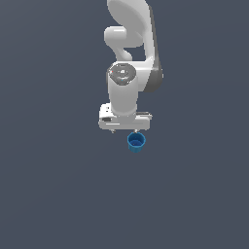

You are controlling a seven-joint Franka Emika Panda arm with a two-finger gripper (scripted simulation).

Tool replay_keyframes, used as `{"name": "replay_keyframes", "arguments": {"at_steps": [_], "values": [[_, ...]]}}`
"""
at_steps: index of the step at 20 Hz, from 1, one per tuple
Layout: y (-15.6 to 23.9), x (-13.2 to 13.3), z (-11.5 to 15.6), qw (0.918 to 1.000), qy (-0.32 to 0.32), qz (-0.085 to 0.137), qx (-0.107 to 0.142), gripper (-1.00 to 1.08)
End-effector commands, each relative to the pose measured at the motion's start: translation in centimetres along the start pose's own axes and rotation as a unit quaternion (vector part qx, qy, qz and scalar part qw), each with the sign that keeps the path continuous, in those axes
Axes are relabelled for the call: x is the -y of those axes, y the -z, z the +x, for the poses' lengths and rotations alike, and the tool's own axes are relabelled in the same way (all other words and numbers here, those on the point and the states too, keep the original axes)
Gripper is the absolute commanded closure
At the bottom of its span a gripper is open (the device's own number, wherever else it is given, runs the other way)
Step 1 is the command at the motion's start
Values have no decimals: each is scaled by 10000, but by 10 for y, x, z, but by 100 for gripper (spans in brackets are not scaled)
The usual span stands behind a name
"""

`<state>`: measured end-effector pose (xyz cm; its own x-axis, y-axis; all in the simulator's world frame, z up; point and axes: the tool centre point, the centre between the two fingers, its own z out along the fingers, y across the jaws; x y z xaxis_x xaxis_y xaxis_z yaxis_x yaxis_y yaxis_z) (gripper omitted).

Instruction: Pick up the object and move it to a goal position.

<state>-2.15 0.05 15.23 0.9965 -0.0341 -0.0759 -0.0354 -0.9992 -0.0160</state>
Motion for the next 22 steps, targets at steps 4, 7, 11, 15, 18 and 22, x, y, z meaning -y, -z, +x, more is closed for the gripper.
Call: {"name": "replay_keyframes", "arguments": {"at_steps": [4,7,11,15,18,22], "values": [[0,2,0,10000,39,-8,13,-20],[-1,6,0,9999,103,-25,36,-20],[-1,6,0,9999,112,-24,38,-20],[-3,7,1,9998,209,-5,57,-20],[-6,7,3,9994,342,24,83,-20],[-12,9,6,9981,601,85,129,-20]]}}
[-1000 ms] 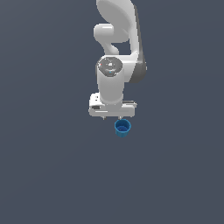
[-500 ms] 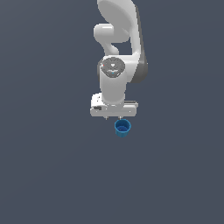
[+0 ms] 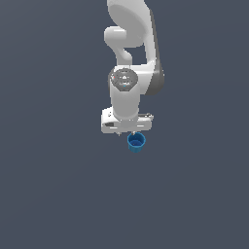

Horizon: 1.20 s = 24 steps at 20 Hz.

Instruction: Pick up the object and move it to a goal position.

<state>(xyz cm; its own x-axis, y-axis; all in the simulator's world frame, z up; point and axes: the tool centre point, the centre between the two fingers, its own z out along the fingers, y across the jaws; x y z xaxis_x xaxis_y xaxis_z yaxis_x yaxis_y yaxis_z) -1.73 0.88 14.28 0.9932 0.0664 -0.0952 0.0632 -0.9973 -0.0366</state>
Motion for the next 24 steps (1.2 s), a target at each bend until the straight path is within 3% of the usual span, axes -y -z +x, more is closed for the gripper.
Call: {"name": "replay_keyframes", "arguments": {"at_steps": [1,14,24], "values": [[-4,1,2,9998,181,43,32,-20],[-33,7,18,9881,1470,424,184,-20],[-43,9,24,9791,1938,591,205,-20]]}}
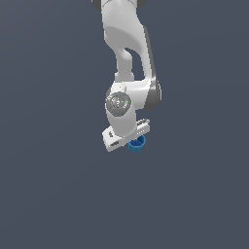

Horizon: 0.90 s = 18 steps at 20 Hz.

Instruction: Pick up the object and move it to a goal position.

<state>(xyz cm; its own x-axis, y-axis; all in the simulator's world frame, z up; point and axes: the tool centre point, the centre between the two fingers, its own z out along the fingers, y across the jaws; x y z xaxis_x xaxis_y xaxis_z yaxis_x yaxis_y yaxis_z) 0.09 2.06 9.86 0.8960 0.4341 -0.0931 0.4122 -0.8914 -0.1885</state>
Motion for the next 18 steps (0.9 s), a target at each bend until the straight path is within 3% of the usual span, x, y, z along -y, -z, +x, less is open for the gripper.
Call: {"name": "replay_keyframes", "arguments": {"at_steps": [1,16,17,18], "values": [[-1,0,1,10000,64,21,-1,-20],[-31,0,0,10000,75,24,0,-20],[-31,0,0,10000,75,24,0,108],[-31,0,0,10000,75,24,0,108]]}}
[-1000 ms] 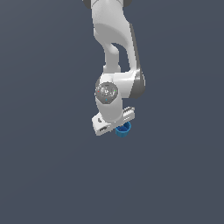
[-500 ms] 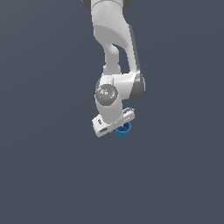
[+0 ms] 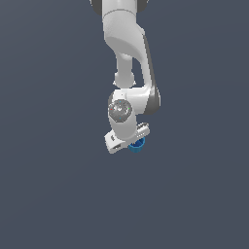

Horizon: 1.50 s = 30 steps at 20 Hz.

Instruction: Pick up the object and move it to a goal position.

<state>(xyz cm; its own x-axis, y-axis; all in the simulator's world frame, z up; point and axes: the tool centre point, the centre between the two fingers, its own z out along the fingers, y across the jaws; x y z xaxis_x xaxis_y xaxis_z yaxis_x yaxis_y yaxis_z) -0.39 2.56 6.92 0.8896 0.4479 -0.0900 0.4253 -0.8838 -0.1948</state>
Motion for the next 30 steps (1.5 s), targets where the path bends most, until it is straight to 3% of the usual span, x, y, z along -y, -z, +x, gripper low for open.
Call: {"name": "replay_keyframes", "arguments": {"at_steps": [1,16,22,30], "values": [[-1,0,0,10000,-3,0,1,108],[15,-5,-7,10000,1,-3,-5,108],[53,-18,-25,10000,-1,-2,-5,108],[133,-45,-61,10000,-2,1,-5,108]]}}
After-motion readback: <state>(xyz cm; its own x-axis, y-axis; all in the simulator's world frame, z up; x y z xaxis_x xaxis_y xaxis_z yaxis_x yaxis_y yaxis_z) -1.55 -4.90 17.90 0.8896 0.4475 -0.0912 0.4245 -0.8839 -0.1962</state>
